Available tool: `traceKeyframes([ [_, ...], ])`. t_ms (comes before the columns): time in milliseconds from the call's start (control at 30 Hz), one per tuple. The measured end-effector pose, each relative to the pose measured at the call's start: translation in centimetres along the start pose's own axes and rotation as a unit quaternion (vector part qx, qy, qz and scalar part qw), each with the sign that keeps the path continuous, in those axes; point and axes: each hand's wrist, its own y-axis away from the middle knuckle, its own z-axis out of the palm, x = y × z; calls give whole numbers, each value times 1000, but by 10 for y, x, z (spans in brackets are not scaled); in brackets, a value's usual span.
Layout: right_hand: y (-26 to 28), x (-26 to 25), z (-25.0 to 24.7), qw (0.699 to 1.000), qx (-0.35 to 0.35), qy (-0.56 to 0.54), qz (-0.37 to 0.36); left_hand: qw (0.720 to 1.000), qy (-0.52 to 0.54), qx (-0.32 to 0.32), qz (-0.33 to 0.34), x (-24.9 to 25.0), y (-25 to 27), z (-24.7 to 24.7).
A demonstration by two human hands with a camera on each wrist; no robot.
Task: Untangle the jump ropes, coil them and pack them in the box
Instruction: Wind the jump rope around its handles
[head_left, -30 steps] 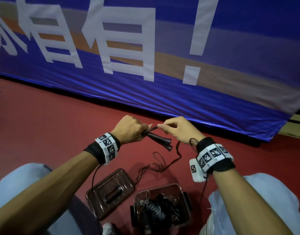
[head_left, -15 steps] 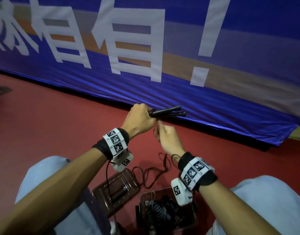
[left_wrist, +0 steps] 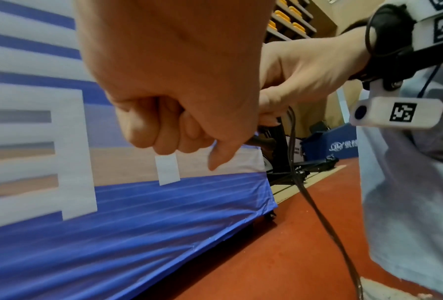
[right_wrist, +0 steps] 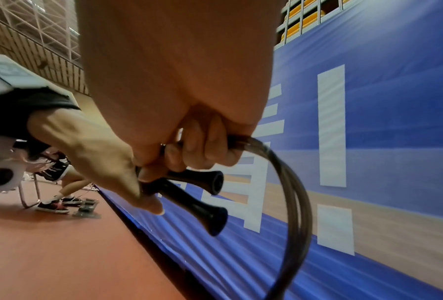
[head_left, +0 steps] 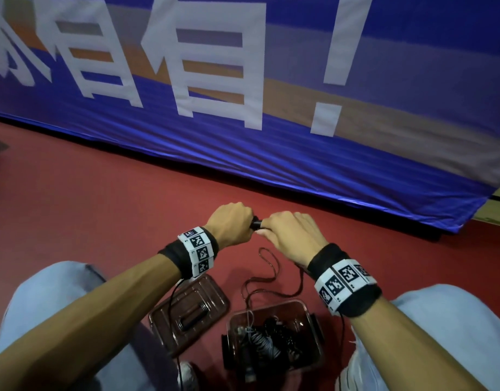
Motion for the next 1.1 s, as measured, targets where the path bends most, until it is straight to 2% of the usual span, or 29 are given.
traceKeyframes([
  [200,-2,15,-3,998,36,9,40,986,-110,9,125,-5,-1,-12],
  [300,2,17,-4,992,29,-85,84,975,-117,22,186,-6,4,-12],
  [400,5,10,-3,976,-20,-192,102,966,-125,41,222,-4,8,-14],
  [433,5,8,-3,965,-42,-241,95,963,-131,43,233,-4,8,-15],
  [533,5,4,-6,899,-89,-421,77,952,-150,56,262,-10,8,-19],
  [700,-3,8,-12,821,-113,-554,78,947,-107,108,282,-21,7,-29],
  [800,-3,13,-18,809,-158,-563,51,933,-92,152,313,-23,10,-34],
  [900,1,19,-24,794,-175,-582,33,922,-40,193,335,-21,16,-39],
  [1000,0,20,-32,770,-146,-620,36,913,-10,240,330,-17,21,-47],
  [1100,-3,15,-34,765,-96,-634,63,914,56,274,294,-12,21,-50],
])
